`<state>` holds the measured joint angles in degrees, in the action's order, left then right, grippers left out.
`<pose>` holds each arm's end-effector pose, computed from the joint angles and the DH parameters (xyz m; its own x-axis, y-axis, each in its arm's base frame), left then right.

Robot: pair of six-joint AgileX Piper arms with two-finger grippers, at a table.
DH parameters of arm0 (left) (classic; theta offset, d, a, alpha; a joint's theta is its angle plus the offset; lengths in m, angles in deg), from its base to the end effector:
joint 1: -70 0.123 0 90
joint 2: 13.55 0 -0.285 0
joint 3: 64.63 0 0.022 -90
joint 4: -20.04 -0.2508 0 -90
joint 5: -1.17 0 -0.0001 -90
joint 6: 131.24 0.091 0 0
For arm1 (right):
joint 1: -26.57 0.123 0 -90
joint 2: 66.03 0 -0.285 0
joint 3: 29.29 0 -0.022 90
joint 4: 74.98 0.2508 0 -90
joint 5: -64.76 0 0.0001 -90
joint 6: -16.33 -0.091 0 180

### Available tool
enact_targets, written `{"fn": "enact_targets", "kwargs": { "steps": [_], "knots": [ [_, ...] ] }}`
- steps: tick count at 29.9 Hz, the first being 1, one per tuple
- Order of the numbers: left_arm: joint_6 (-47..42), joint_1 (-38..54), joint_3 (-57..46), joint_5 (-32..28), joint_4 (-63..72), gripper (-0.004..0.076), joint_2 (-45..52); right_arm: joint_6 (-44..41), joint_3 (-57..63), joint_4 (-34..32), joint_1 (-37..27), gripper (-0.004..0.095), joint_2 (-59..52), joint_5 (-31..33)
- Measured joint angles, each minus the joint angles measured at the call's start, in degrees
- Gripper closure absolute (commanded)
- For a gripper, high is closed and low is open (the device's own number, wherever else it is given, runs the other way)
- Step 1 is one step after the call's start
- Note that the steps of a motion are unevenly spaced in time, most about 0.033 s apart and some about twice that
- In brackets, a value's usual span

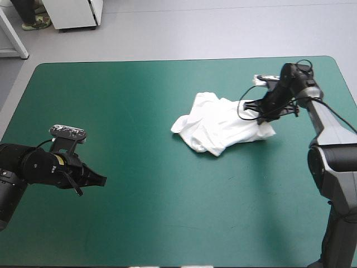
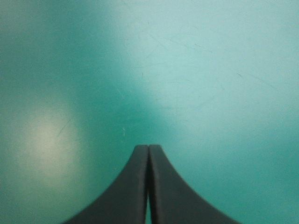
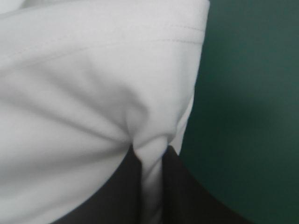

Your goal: Fold the cloth

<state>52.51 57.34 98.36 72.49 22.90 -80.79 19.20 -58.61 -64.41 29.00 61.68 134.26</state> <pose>0.1694 -0.0425 0.3500 -0.8753 0.2472 -0.4155 0.2816 0.9593 -0.0225 0.4438 0.0345 0.2461 -0.9767 -0.0265 -0.2127 -0.0639 0.9832 0.1710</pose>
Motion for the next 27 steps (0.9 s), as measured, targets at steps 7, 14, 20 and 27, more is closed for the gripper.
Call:
{"fn": "enact_targets", "kwargs": {
  "steps": [7,14,20,27],
  "knots": [
    [0.00,0.00,-0.06,0.17,-3.38,0.0733,2.15,-1.69,6.73,-6.38,-13.25,0.0927,-3.38,0.06],
    [0.00,0.00,-0.77,0.28,-3.99,0.0733,3.30,-2.43,8.26,-8.84,-21.64,0.0875,-5.94,0.27],
    [0.00,0.00,-0.79,0.38,-4.47,0.0733,3.67,0.56,8.26,-0.82,-24.55,0.0307,-6.69,0.39],
    [0.00,0.00,-0.79,0.38,-4.47,0.0733,3.67,1.37,8.35,-0.23,-24.66,0.0003,-10.05,0.44]
  ]
}}
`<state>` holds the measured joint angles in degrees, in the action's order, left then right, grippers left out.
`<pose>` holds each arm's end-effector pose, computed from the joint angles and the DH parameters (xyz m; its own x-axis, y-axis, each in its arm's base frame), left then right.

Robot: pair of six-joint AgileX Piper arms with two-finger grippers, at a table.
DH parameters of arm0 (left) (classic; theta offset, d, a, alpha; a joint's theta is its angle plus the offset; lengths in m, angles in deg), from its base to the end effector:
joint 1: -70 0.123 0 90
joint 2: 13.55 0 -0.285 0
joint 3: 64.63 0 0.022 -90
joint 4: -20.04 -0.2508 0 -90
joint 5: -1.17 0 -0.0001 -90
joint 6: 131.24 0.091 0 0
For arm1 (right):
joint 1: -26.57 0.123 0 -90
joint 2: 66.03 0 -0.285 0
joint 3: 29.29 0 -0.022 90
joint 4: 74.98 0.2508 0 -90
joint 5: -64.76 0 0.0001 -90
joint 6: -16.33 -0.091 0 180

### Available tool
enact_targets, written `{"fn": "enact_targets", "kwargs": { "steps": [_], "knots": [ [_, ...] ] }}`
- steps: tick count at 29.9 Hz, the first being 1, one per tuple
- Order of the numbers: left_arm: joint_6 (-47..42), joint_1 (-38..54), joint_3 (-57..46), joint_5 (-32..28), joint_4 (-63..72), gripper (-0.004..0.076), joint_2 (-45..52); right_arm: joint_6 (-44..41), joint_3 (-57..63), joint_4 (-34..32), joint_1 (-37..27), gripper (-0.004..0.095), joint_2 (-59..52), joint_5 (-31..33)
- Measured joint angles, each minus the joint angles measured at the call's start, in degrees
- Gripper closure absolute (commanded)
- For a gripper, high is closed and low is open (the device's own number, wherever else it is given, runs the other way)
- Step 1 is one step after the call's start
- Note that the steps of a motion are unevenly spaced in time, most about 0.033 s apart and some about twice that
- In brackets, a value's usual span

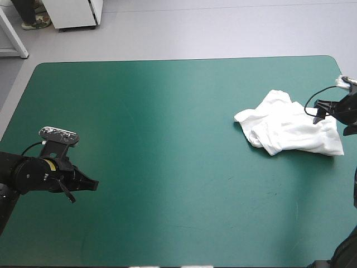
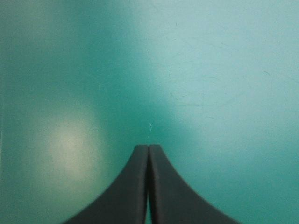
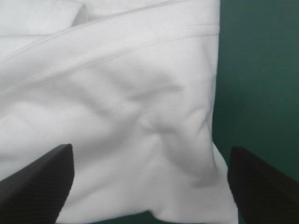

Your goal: Fold the cloth

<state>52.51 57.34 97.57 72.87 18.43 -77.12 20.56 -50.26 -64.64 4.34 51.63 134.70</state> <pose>0.1556 -0.0325 0.3565 -0.8521 0.2674 -0.4500 0.2713 0.9608 0.0573 0.3808 -0.1390 0.2809 -0.9032 0.3571 -0.2382 0.3258 0.9316 0.1611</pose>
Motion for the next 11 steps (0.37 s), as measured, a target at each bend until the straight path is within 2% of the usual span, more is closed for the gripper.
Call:
{"fn": "enact_targets", "kwargs": {
  "steps": [3,4,6,9,10,11],
  "knots": [
    [0.00,0.00,0.00,-0.45,-0.13,0.0733,0.00,-1.19,0.70,-0.15,0.00,0.0144,-3.90,0.07],
    [0.00,0.00,0.00,-0.83,-0.27,0.0733,0.00,-1.44,1.30,-0.15,0.00,0.0230,-5.29,0.06],
    [0.00,0.00,0.00,-1.98,-0.42,0.0733,0.00,-1.87,3.41,-0.10,0.24,0.0447,-9.17,0.06],
    [0.00,0.00,0.00,-4.26,-0.40,0.0733,0.00,-1.35,8.22,-0.13,1.54,0.0885,-15.72,0.15],
    [0.00,0.00,0.00,-5.05,-0.40,0.0733,0.00,-0.82,9.90,-0.04,2.06,0.0915,-17.60,0.15],
    [0.00,0.00,0.00,-6.09,-0.40,0.0733,0.00,-0.05,12.24,0.10,2.76,0.0903,-20.07,0.08]
  ]
}}
